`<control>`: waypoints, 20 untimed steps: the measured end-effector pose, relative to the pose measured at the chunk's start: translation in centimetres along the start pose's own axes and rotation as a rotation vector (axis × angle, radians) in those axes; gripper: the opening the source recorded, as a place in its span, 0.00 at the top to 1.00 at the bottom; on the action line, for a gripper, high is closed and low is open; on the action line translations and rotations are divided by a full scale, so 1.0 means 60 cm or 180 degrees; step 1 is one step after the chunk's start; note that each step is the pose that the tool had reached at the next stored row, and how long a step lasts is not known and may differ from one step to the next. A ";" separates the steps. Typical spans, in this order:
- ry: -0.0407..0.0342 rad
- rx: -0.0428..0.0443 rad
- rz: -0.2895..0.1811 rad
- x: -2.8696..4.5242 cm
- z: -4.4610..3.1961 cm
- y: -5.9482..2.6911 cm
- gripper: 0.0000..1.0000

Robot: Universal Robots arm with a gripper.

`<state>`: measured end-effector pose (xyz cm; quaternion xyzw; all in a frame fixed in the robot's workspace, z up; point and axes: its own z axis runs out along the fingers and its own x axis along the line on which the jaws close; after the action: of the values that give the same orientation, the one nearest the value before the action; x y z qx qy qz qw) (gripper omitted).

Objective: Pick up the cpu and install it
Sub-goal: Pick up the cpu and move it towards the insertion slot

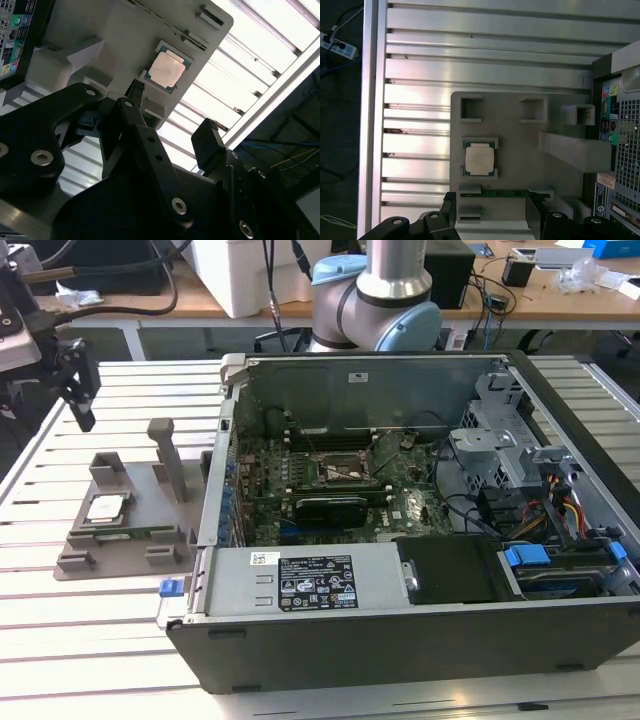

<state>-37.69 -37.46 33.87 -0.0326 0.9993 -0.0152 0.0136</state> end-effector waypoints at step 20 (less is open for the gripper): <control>0.0003 0.0000 -0.0091 -0.006 0.078 0.003 0.34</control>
<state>-37.21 -37.41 29.18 -0.0468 0.9987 -0.0153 0.0129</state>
